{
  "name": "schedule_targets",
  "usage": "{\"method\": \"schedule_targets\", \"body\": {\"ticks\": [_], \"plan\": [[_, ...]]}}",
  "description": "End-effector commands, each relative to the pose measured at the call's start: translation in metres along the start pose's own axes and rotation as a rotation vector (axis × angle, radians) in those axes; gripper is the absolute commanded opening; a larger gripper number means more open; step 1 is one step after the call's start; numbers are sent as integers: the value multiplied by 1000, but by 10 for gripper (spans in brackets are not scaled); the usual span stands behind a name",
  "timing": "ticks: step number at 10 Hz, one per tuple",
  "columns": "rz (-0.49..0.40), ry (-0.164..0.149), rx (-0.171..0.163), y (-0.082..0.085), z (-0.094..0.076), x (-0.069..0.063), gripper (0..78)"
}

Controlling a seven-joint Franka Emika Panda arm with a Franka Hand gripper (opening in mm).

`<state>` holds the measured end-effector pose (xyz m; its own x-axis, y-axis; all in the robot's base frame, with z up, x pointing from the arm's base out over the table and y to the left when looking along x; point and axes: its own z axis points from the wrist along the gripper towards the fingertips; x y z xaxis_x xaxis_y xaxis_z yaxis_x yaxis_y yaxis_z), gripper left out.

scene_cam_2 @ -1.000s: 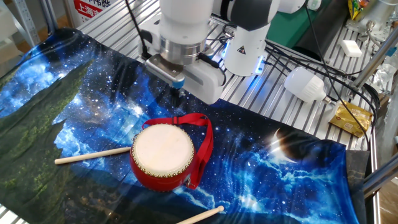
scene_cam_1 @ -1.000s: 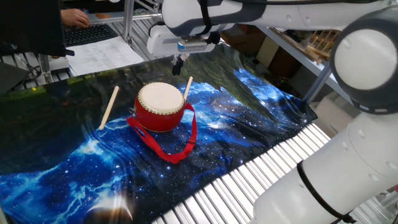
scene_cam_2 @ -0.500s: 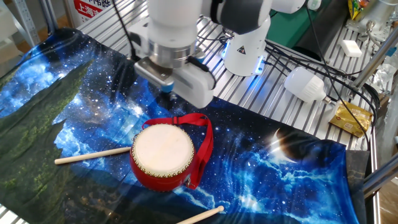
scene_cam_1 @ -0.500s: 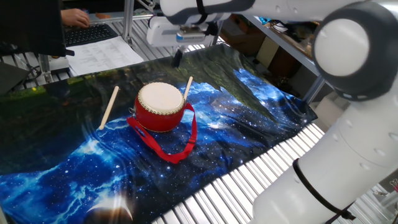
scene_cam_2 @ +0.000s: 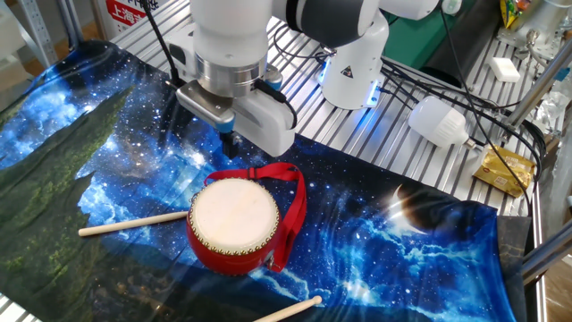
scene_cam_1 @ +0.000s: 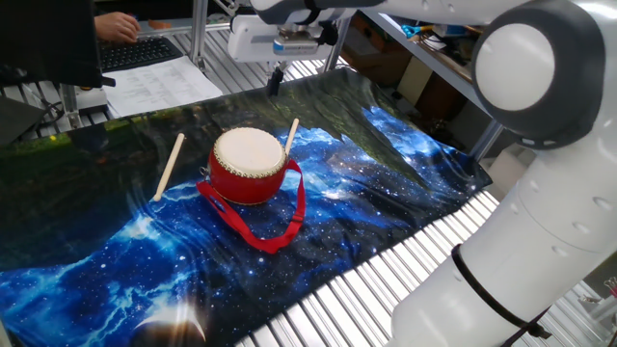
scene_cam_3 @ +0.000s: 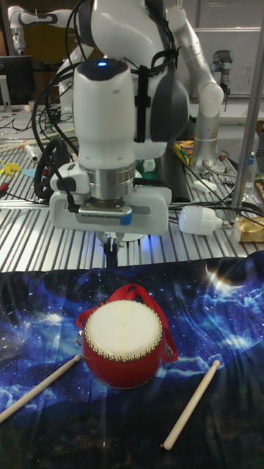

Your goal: Play the drum

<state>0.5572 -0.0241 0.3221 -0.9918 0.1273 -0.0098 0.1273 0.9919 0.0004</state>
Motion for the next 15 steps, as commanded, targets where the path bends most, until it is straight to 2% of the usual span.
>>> {"method": "schedule_targets", "body": {"ticks": [1,15], "plan": [[22,-12,1,0,-4,-2,0],[56,-5,-4,0,-9,-2,0]]}}
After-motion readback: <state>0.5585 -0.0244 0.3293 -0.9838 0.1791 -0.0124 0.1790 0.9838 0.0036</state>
